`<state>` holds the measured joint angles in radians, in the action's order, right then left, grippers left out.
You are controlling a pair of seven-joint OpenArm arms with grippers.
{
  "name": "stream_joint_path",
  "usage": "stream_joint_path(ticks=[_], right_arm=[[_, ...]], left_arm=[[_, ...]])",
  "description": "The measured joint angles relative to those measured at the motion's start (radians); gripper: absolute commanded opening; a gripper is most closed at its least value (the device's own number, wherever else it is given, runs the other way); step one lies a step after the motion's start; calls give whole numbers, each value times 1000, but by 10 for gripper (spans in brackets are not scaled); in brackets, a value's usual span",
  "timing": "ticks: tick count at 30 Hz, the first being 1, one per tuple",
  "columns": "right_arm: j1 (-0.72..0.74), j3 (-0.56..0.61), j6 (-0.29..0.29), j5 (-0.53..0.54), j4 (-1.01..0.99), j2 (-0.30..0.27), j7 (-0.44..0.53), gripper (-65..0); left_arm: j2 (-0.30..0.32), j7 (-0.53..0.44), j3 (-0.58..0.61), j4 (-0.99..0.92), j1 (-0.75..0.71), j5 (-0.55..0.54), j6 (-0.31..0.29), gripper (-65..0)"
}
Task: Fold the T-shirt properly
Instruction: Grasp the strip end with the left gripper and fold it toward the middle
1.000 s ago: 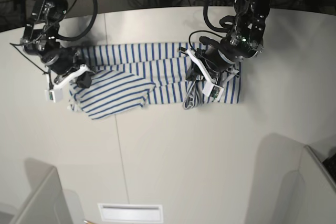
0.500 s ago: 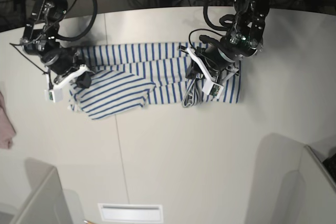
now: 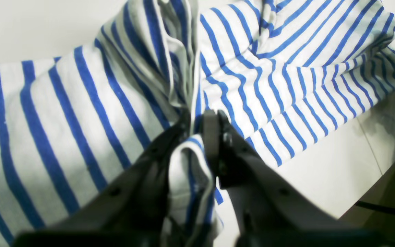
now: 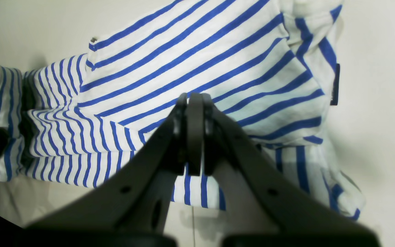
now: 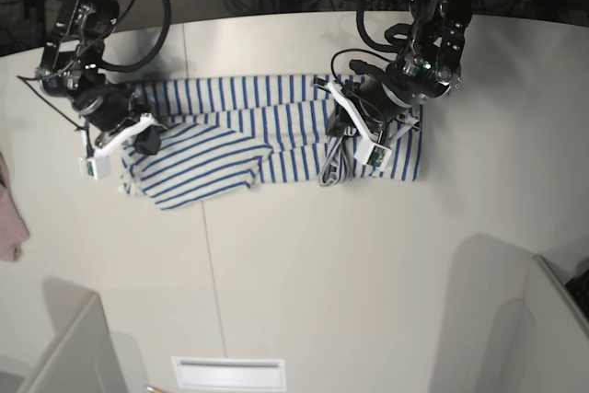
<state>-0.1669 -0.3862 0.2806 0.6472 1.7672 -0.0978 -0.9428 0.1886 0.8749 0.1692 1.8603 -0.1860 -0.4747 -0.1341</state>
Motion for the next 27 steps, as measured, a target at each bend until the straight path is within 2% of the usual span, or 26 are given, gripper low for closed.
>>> stream_joint_path(ticks=[26, 27], right_arm=[[0, 0, 0, 0, 0, 0, 0, -650], [0, 0, 0, 0, 0, 0, 0, -650]], left_arm=[[0, 0, 0, -39, 0, -1, 0, -650], [0, 0, 0, -39, 0, 0, 0, -630]])
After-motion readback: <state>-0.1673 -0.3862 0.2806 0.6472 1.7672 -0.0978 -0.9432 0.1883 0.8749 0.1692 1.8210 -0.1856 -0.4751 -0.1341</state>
